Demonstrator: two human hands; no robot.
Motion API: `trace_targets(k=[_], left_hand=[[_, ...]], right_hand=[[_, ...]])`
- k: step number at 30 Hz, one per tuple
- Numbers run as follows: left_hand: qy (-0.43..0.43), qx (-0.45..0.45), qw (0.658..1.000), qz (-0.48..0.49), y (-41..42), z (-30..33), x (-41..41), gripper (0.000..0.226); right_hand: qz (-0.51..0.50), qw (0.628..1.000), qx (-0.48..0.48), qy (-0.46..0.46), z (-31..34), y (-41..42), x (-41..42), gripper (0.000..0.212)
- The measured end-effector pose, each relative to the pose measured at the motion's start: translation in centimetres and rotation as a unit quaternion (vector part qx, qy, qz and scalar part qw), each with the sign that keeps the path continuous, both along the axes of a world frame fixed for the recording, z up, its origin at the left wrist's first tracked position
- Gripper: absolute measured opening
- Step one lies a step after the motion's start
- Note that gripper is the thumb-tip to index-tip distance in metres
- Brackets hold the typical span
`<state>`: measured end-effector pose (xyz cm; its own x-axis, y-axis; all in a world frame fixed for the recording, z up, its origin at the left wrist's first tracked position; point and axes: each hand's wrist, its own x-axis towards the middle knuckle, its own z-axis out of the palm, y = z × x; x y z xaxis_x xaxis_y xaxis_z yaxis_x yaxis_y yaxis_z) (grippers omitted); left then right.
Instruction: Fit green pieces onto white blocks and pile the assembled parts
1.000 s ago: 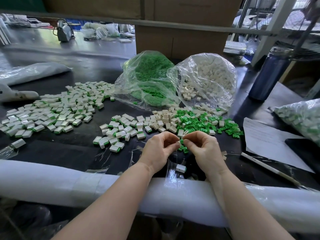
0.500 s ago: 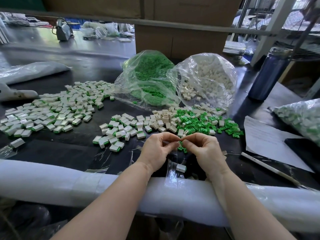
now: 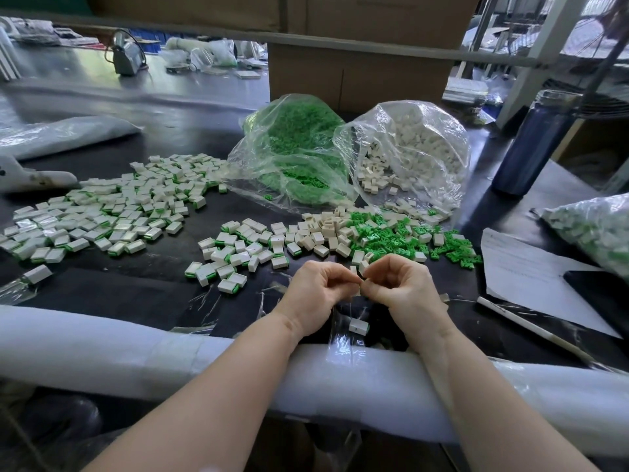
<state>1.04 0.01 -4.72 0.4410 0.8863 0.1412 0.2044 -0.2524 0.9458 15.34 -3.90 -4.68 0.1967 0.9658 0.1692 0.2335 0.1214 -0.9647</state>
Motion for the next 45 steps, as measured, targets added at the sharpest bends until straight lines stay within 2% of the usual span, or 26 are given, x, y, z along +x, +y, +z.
trace_targets(k=[7,12,16,19,31,37,45], left_hand=[[-0.004,0.002,1.000,0.009,0.14,-0.12,0.06,0.013],[0.016,0.028,0.999,0.011,0.07,-0.43,-0.03,0.025],[0.014,0.022,0.999,0.043,0.25,-0.32,0.02,0.006],[0.032,0.017,0.999,0.037,0.32,-0.42,-0.05,0.013],[0.095,0.031,0.995,0.008,0.19,-0.46,-0.33,0.014],[0.030,0.016,0.999,0.021,-0.03,-0.20,0.10,0.019],[0.042,0.021,0.998,0.031,-0.19,-0.17,0.08,0.013]], right_hand=[[-0.014,1.000,-0.008,0.009,-0.14,0.25,-0.09,0.022],[-0.038,0.999,-0.013,0.035,-0.25,0.27,-0.02,0.016],[-0.020,0.998,-0.015,0.058,-0.07,-0.01,0.18,0.012],[-0.017,0.999,-0.017,0.037,-0.04,-0.02,0.05,0.013],[0.007,0.999,-0.047,-0.024,0.15,0.00,-0.37,0.018],[-0.018,0.995,-0.021,0.094,0.06,-0.19,-0.11,0.008],[0.011,0.998,0.001,0.069,0.09,-0.31,-0.17,0.014]])
